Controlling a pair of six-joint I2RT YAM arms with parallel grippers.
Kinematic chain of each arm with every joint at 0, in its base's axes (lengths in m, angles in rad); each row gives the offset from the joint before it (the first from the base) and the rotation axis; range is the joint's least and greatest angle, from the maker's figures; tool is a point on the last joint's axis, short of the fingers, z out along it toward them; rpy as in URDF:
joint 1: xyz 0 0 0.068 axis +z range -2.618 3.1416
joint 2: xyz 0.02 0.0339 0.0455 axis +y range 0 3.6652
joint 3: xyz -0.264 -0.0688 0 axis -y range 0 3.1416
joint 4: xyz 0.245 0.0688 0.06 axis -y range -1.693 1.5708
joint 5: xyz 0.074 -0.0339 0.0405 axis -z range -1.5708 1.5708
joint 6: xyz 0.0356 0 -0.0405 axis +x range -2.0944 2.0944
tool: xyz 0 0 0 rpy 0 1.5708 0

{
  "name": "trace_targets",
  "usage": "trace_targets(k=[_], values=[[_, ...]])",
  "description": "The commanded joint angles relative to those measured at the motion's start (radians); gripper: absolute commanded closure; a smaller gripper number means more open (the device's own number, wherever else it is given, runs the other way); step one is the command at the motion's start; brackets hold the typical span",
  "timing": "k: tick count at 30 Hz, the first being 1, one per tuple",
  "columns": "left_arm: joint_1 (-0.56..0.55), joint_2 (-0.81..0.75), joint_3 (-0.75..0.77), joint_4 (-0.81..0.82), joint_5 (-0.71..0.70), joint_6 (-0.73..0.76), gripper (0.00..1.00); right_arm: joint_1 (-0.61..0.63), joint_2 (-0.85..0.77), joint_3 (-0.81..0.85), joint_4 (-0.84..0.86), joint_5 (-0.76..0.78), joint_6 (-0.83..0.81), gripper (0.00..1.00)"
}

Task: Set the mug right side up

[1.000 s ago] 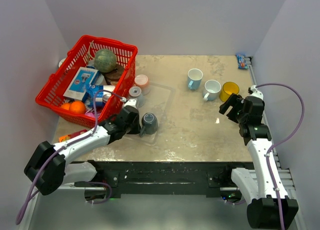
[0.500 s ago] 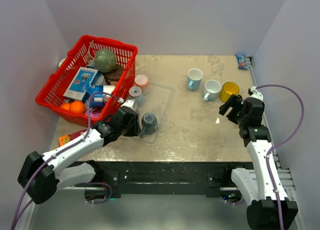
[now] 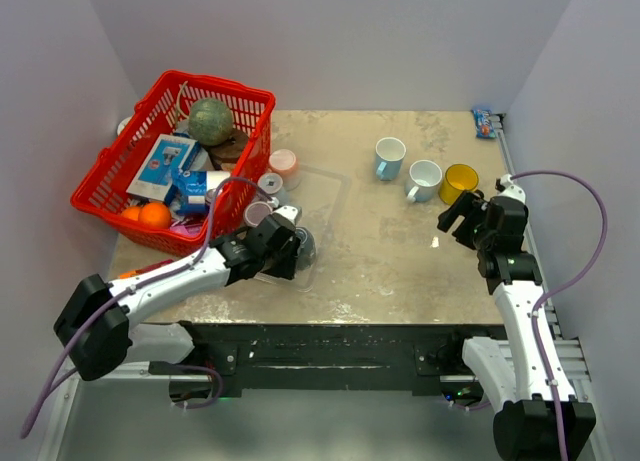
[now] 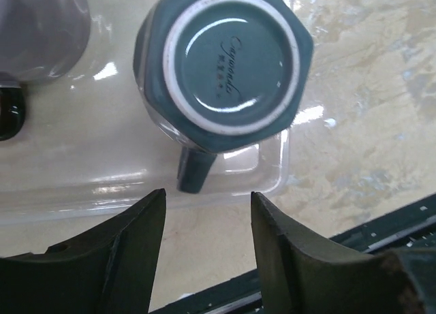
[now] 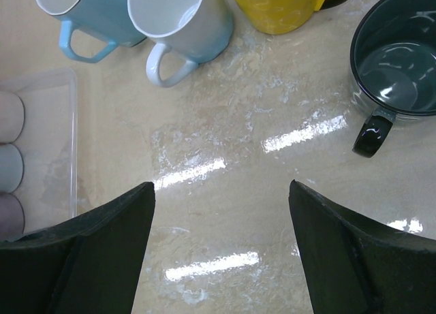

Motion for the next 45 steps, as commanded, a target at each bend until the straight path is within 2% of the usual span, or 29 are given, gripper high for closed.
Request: trace_targets(k=[1,9,18,21,24,27,30,33,34,36,37,41,45], values=[[-0.009,0.045,0.081,0.003,-0.127,0.051,0.43,-0.001,-0.022,-0.006,0.015,-0.025,0.002,0.18],[-0.015,0.126,0.093,0.06,-0.148,0.094,0.46,-0.001,-0.026,0.005,0.001,-0.036,-0.002,0.18],[-0.015,0.169,0.095,0.09,-0.135,0.099,0.64,-0.001,-0.035,0.014,-0.002,-0.177,0.022,0.16],[-0.015,0.17,0.096,0.093,-0.136,0.102,0.72,-0.001,-0.032,0.012,0.013,-0.216,0.042,0.16],[-0.015,0.169,0.096,0.095,-0.133,0.103,1.0,-0.001,-0.029,0.011,0.027,-0.255,0.057,0.16],[-0.016,0.155,0.095,0.097,-0.127,0.102,1.0,-0.001,-0.027,0.014,0.035,-0.301,0.07,0.16],[-0.015,0.115,0.089,0.109,-0.102,0.083,1.0,-0.001,-0.036,0.006,0.068,-0.413,0.05,0.16],[-0.013,0.027,0.092,0.159,-0.04,0.06,1.0,-0.001,-0.067,-0.055,0.178,-0.57,0.082,0.15],[-0.013,0.014,0.098,0.166,-0.018,0.053,1.0,0.0,-0.081,-0.099,0.262,-0.611,0.102,0.15],[-0.013,-0.007,0.135,0.17,-0.01,0.033,1.0,0.005,-0.096,-0.147,0.362,-0.729,0.198,0.13],[-0.013,-0.012,0.15,0.167,-0.006,0.027,1.0,0.019,-0.117,-0.193,0.458,-0.751,0.234,0.12],[-0.015,-0.044,0.222,0.189,-0.012,-0.01,1.0,0.08,-0.191,-0.259,0.622,-0.748,0.355,0.02],[-0.013,-0.101,0.245,0.3,0.092,-0.058,1.0,0.225,-0.219,-0.287,0.742,-0.71,0.403,0.01]])
